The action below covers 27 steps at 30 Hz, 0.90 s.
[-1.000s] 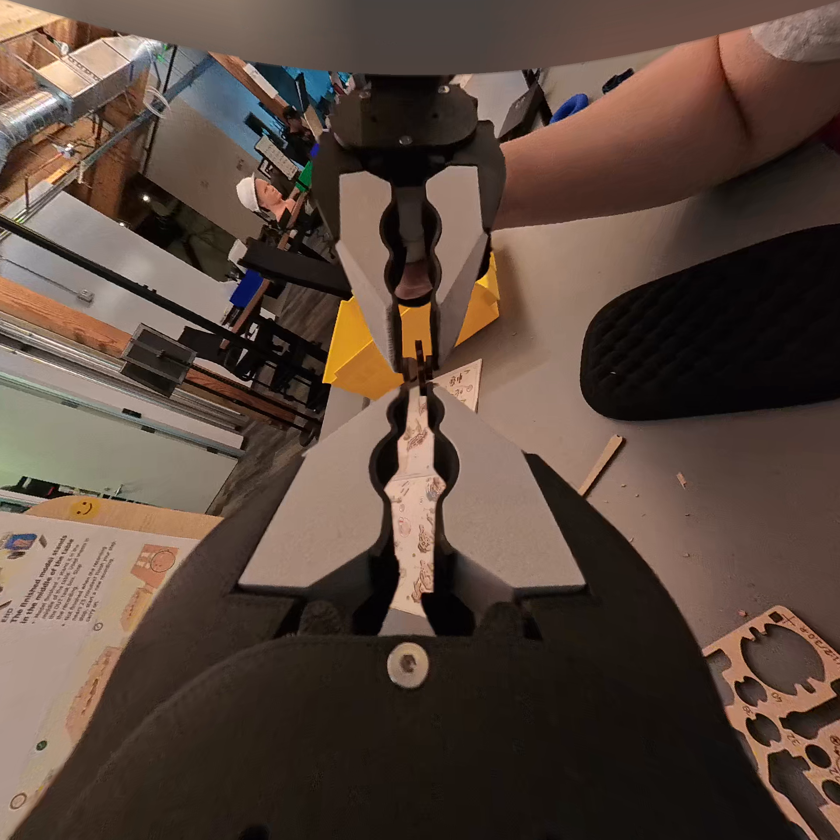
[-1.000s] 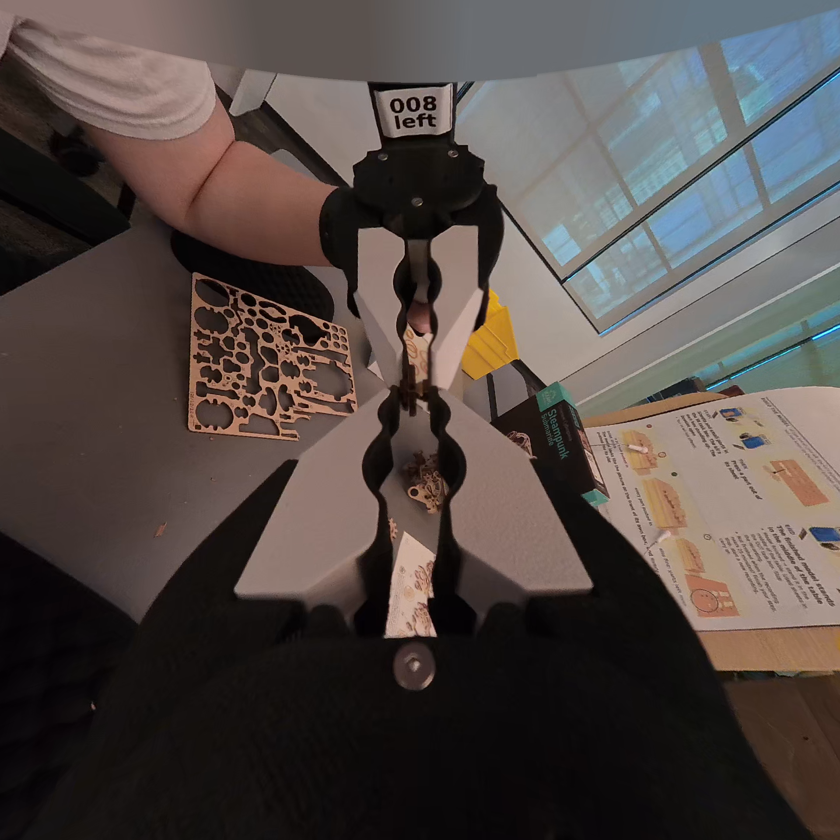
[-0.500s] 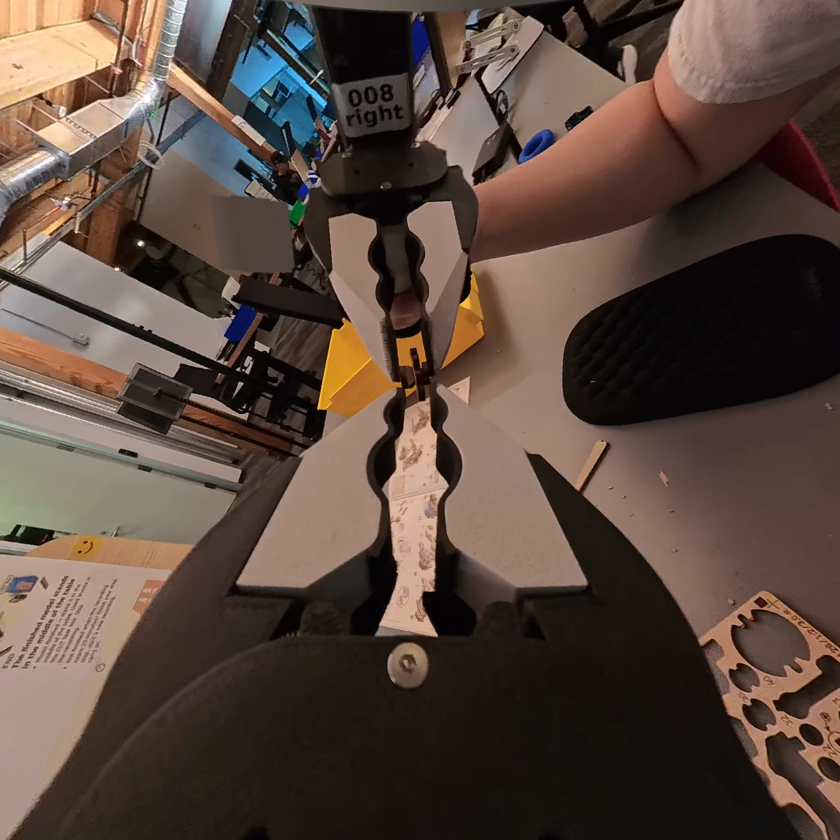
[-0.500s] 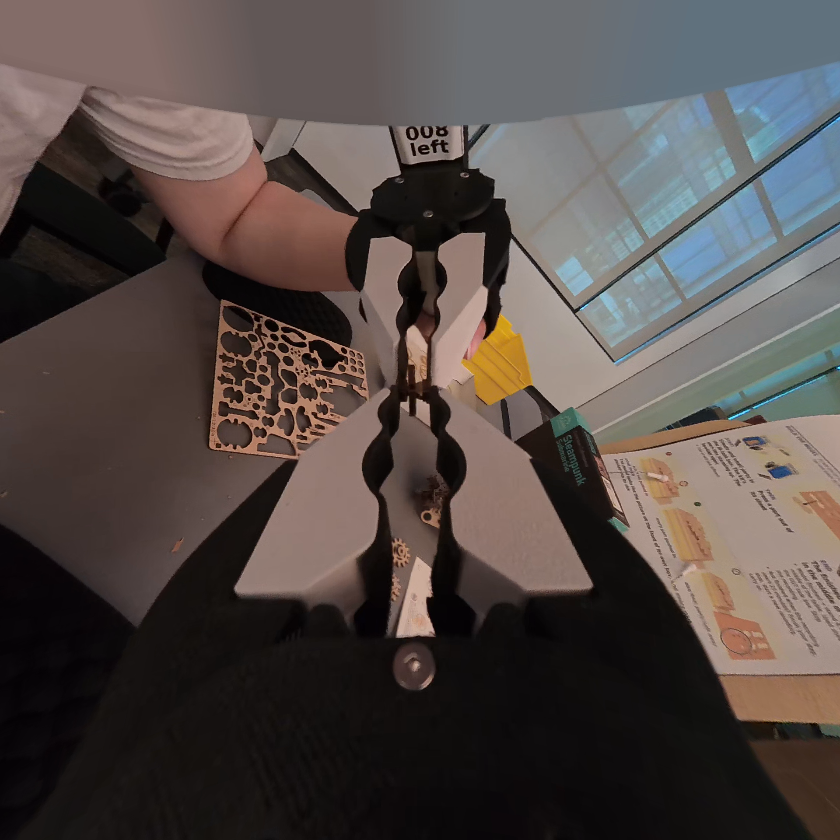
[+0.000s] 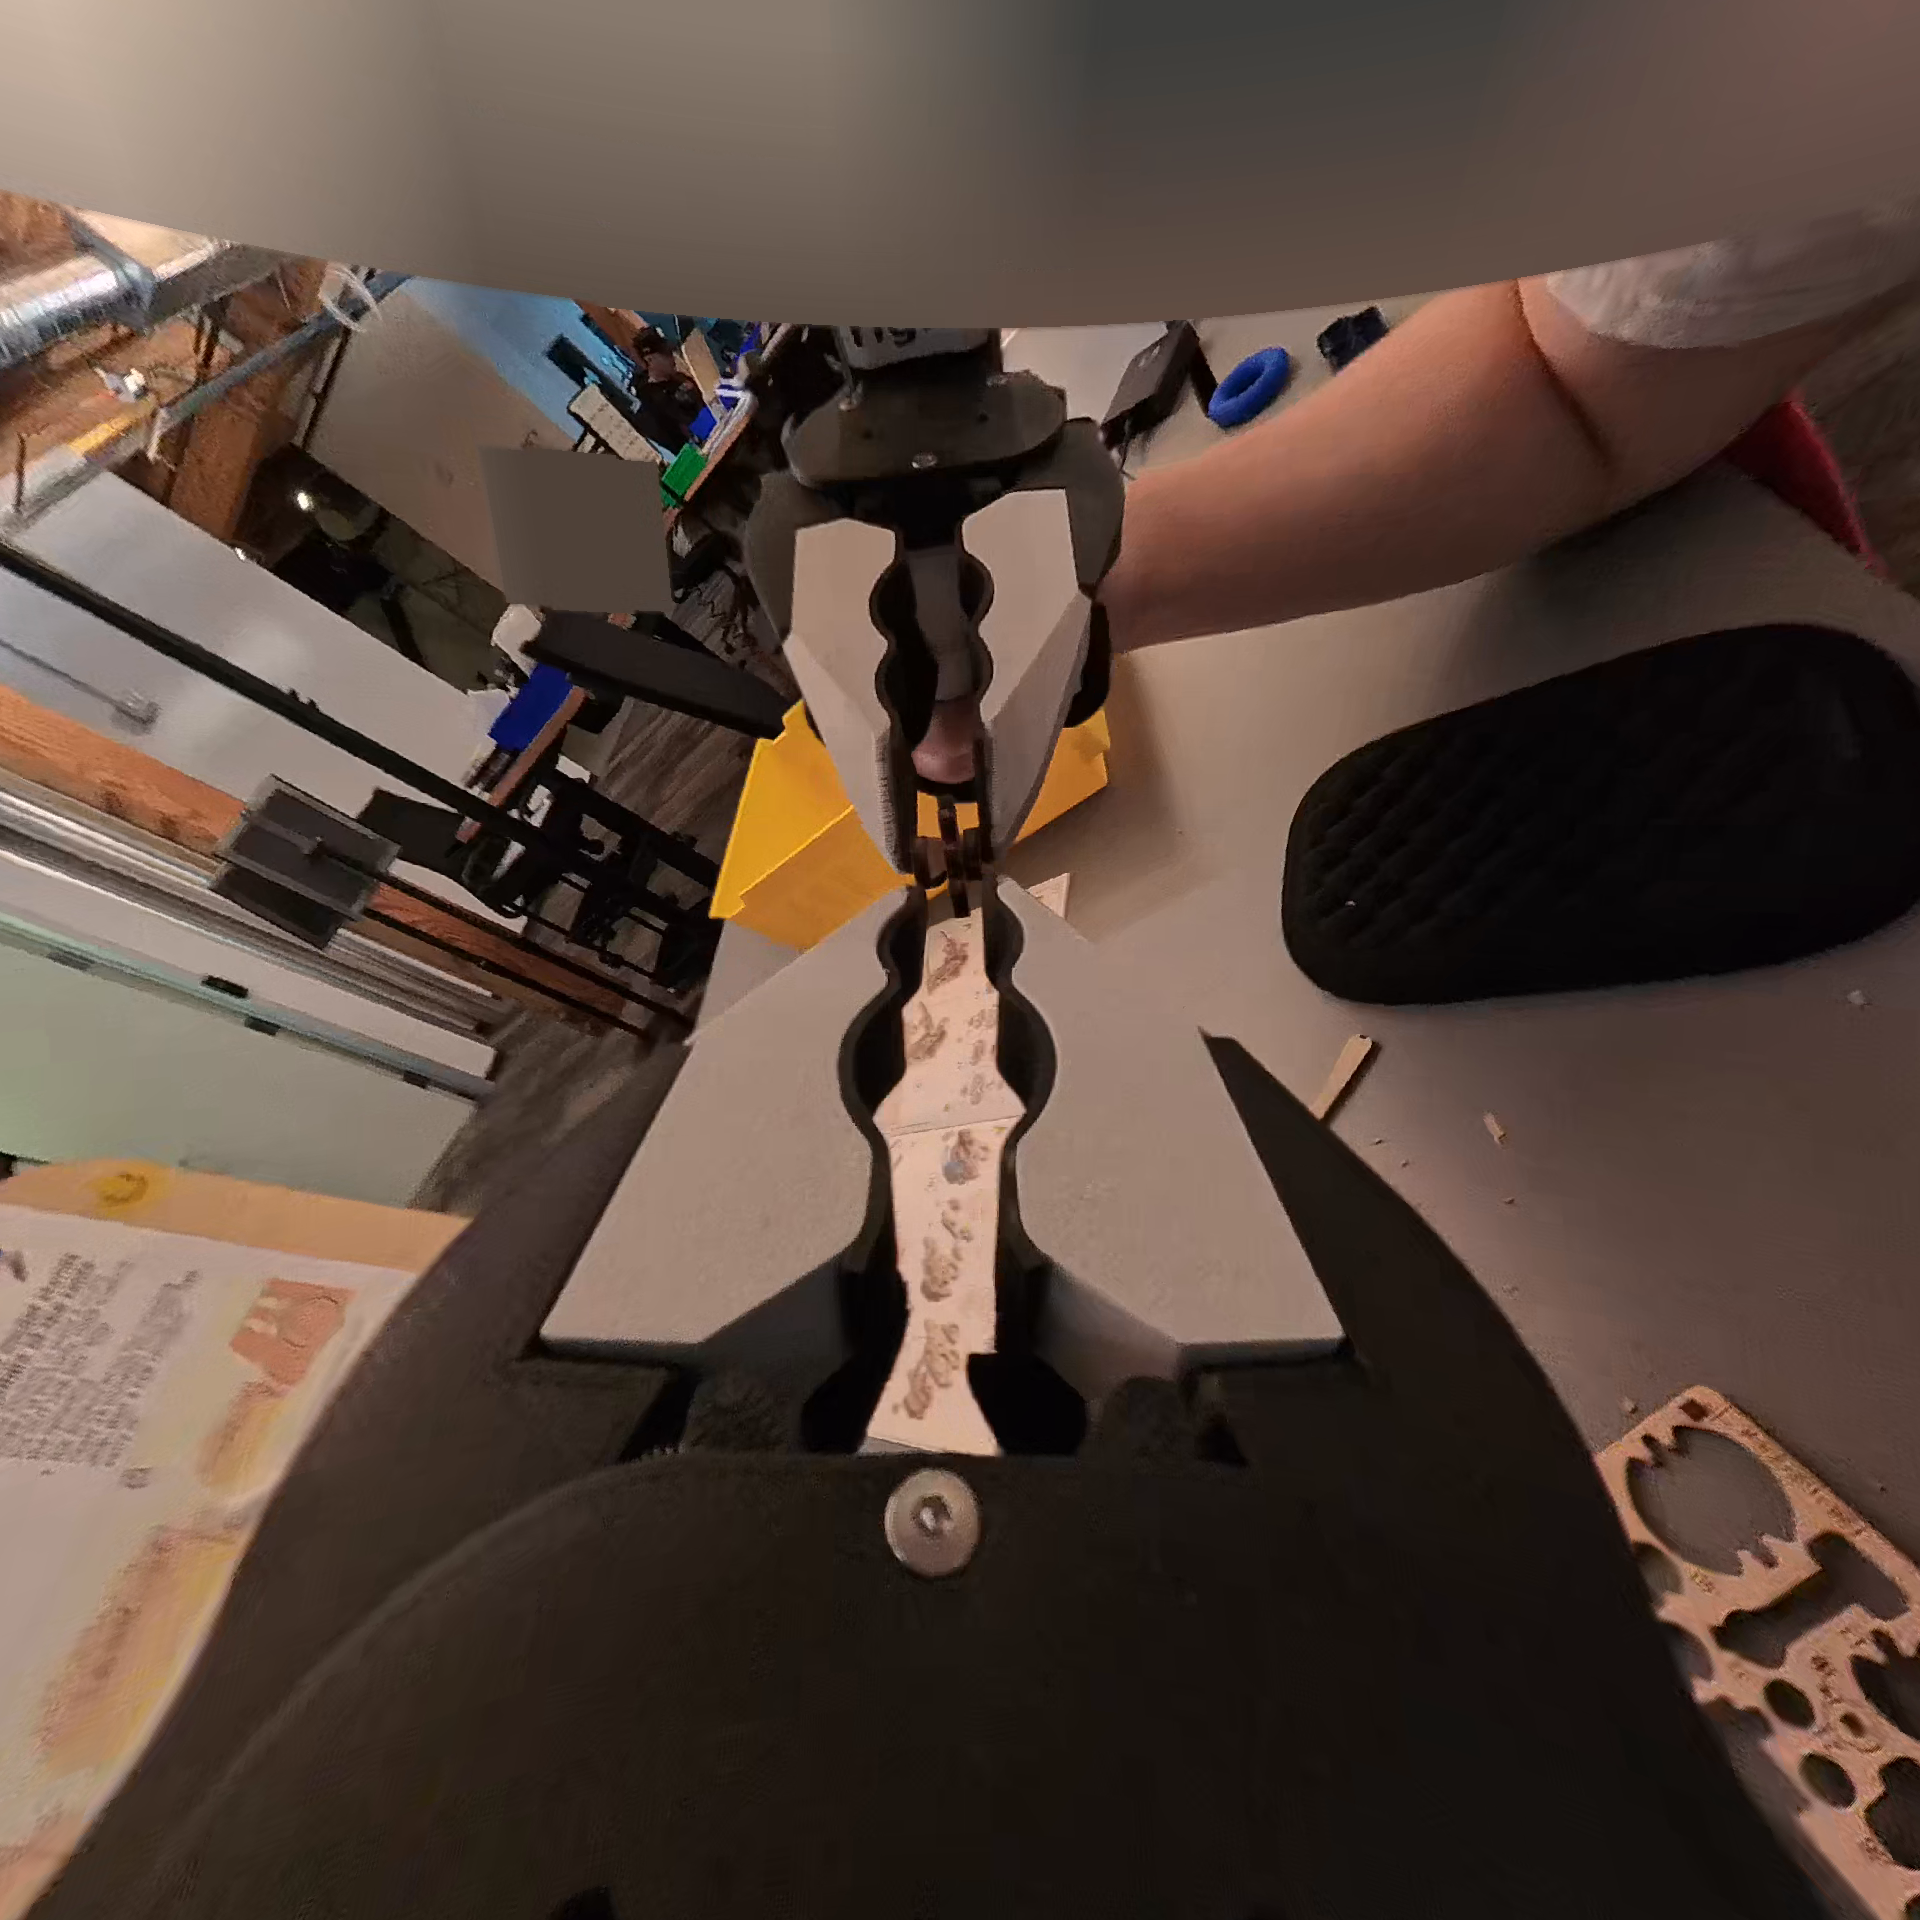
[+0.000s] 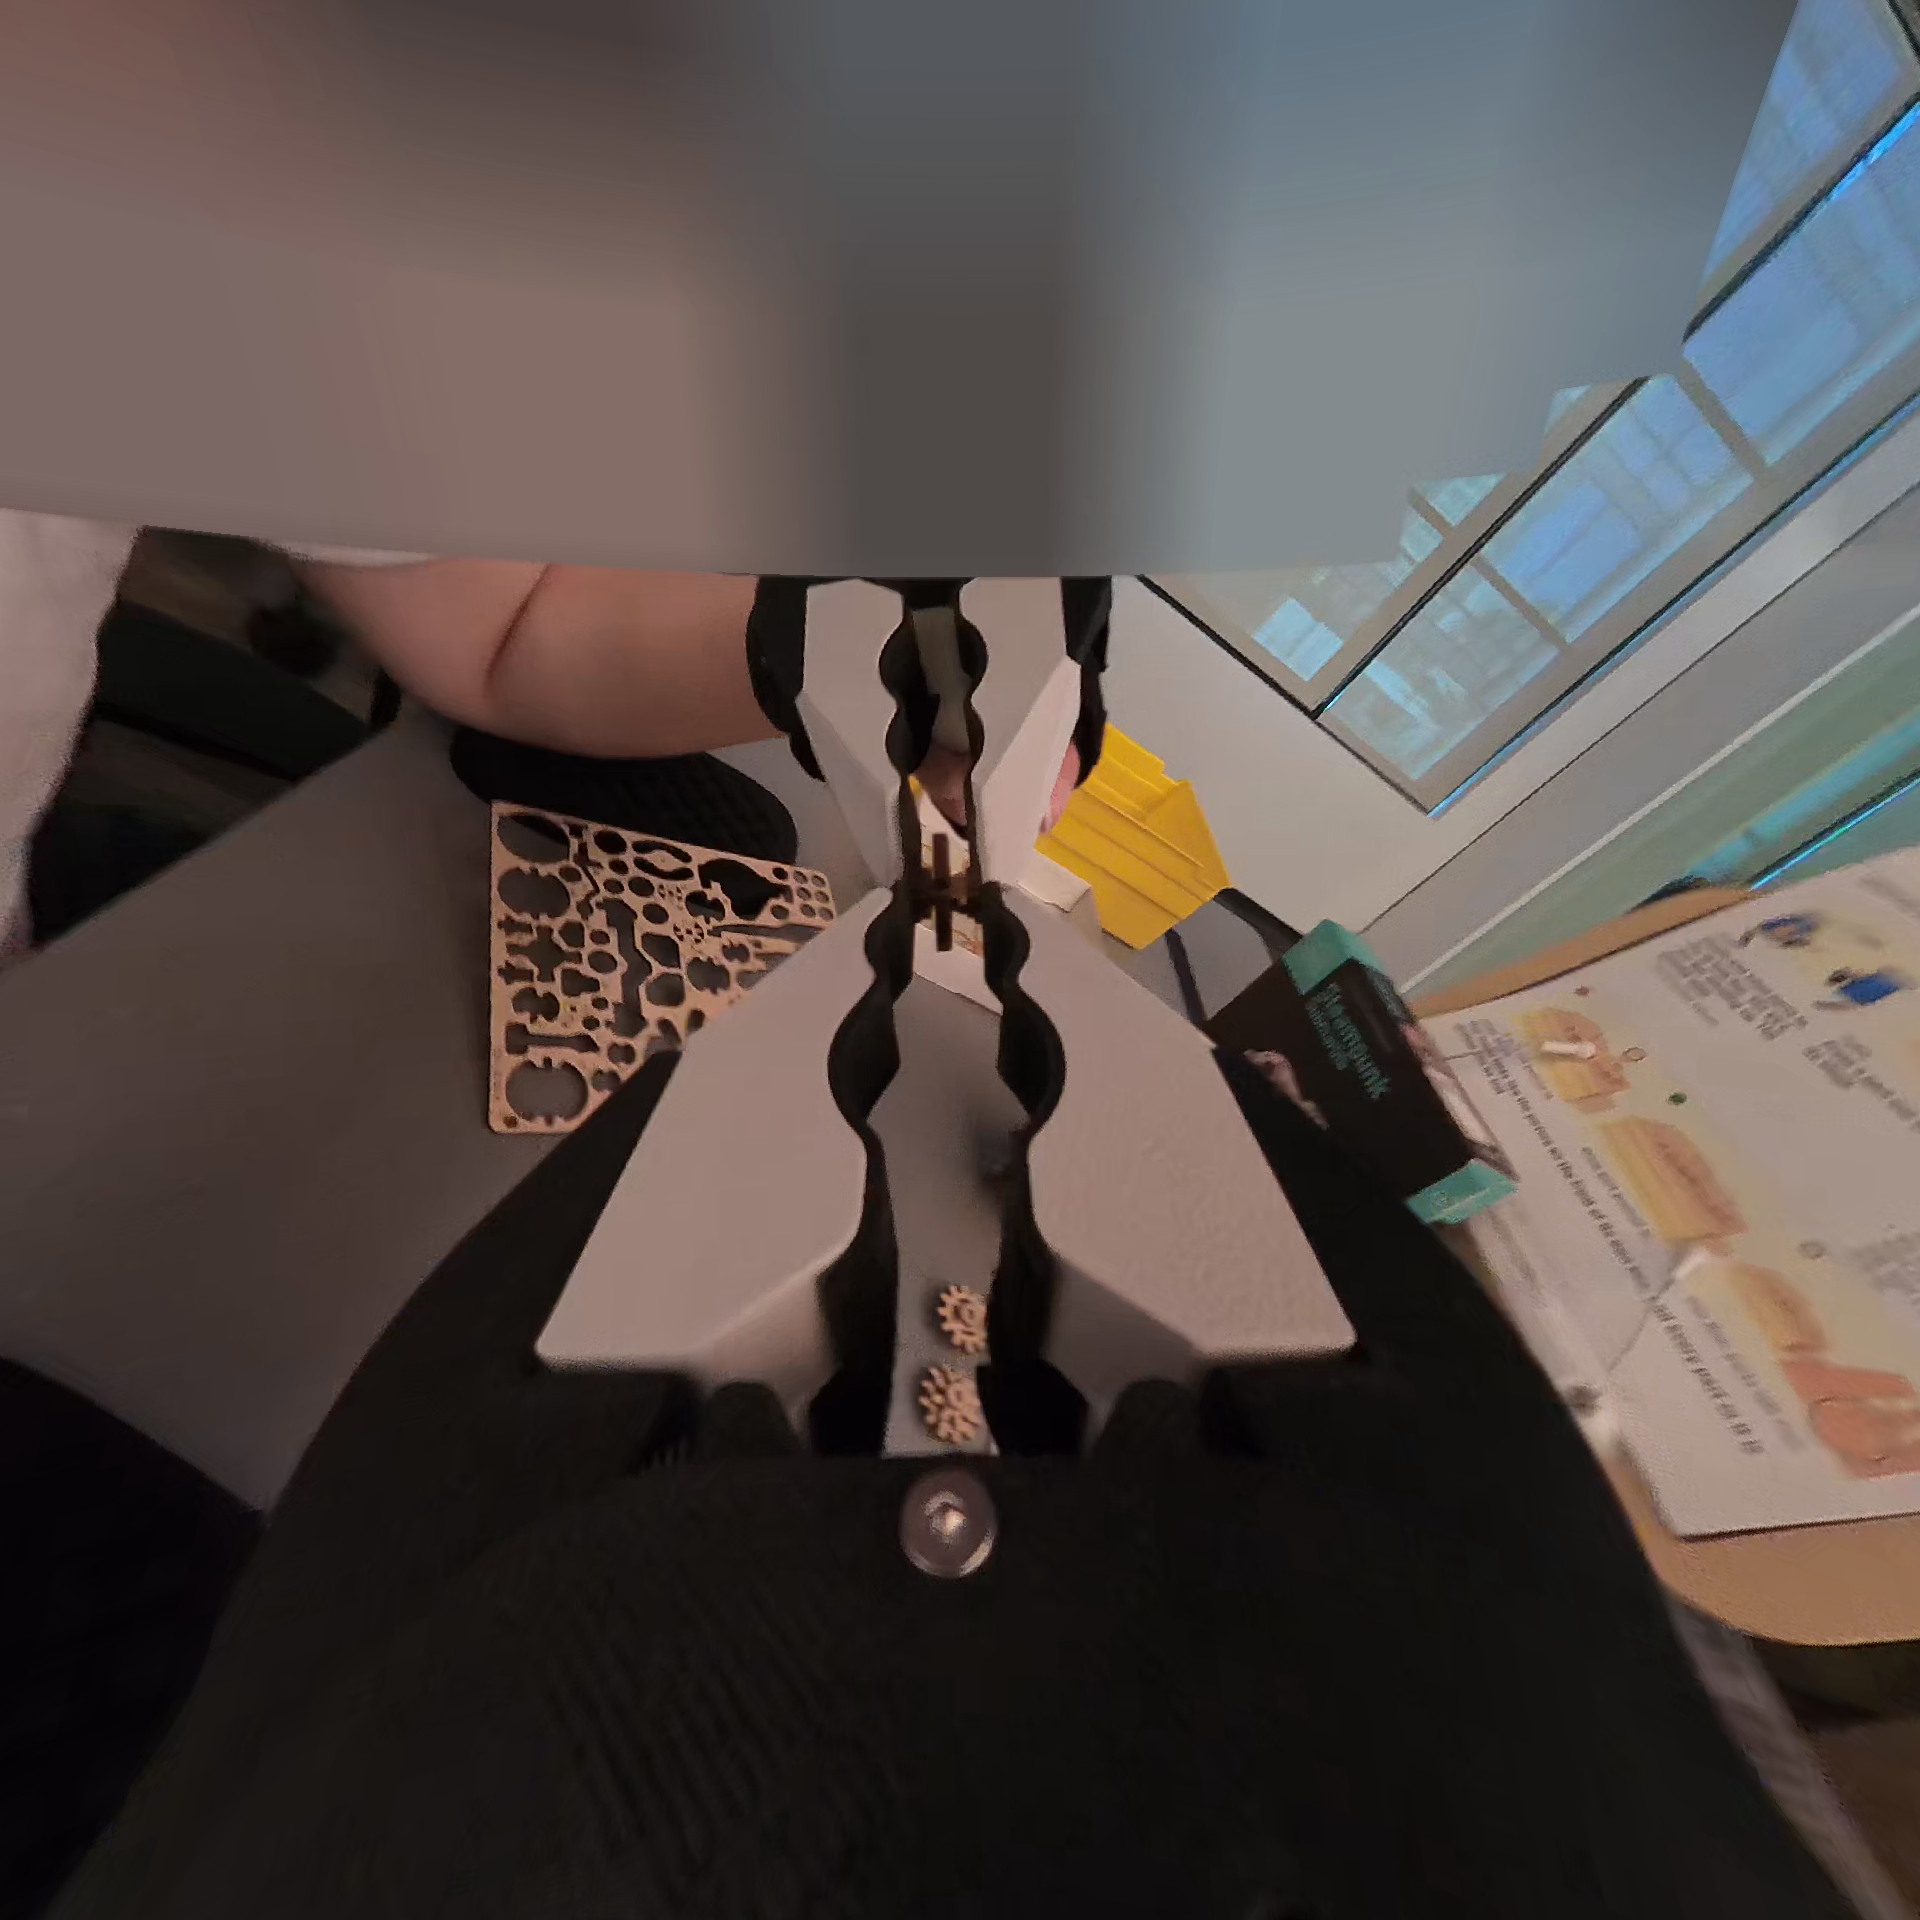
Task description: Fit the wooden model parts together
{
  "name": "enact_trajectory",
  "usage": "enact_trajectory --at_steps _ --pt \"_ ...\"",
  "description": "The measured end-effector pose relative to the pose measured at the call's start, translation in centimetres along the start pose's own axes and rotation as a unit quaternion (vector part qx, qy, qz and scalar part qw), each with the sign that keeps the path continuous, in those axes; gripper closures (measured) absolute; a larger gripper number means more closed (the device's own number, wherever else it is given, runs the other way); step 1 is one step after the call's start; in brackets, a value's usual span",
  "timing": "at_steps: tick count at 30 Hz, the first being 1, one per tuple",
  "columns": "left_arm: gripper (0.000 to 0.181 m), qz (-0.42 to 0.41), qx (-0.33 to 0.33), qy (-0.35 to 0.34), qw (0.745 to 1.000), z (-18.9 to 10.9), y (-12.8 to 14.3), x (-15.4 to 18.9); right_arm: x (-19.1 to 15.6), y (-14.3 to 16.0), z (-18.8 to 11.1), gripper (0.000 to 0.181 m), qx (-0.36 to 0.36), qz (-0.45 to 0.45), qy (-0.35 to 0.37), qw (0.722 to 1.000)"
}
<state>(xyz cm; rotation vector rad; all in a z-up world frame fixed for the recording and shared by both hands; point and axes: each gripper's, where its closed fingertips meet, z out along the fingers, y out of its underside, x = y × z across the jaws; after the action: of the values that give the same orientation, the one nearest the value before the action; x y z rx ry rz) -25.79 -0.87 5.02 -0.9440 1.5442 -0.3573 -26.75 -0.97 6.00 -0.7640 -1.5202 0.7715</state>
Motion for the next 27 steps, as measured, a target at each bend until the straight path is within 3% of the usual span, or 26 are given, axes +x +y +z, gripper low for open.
enact_trajectory --at_steps 7,17,20,22,25,27 --pt "0.173 -0.193 -0.006 0.042 0.980 0.9 2.2 -0.8 1.4 2.5 -0.1 0.170 0.034 0.229 -0.044 0.972" --pt "0.172 -0.382 -0.032 0.112 0.917 1.5 6.5 -0.2 1.7 6.9 1.0 0.170 0.015 0.415 -0.073 0.907" --pt "0.179 -0.455 -0.030 0.162 0.875 1.6 7.2 0.3 1.6 8.1 1.2 0.170 0.015 0.450 -0.084 0.889" --pt "0.180 -0.521 -0.020 0.178 0.835 1.7 7.9 0.3 1.5 8.9 1.1 0.163 0.005 0.437 -0.077 0.896" --pt "0.180 -0.590 -0.043 0.190 0.784 2.3 10.2 1.8 2.2 10.3 0.4 0.156 -0.036 0.353 -0.008 0.935" --pt "0.179 -0.633 -0.067 0.203 0.744 2.5 11.5 3.8 1.3 10.1 0.1 0.164 -0.067 0.259 0.010 0.964"
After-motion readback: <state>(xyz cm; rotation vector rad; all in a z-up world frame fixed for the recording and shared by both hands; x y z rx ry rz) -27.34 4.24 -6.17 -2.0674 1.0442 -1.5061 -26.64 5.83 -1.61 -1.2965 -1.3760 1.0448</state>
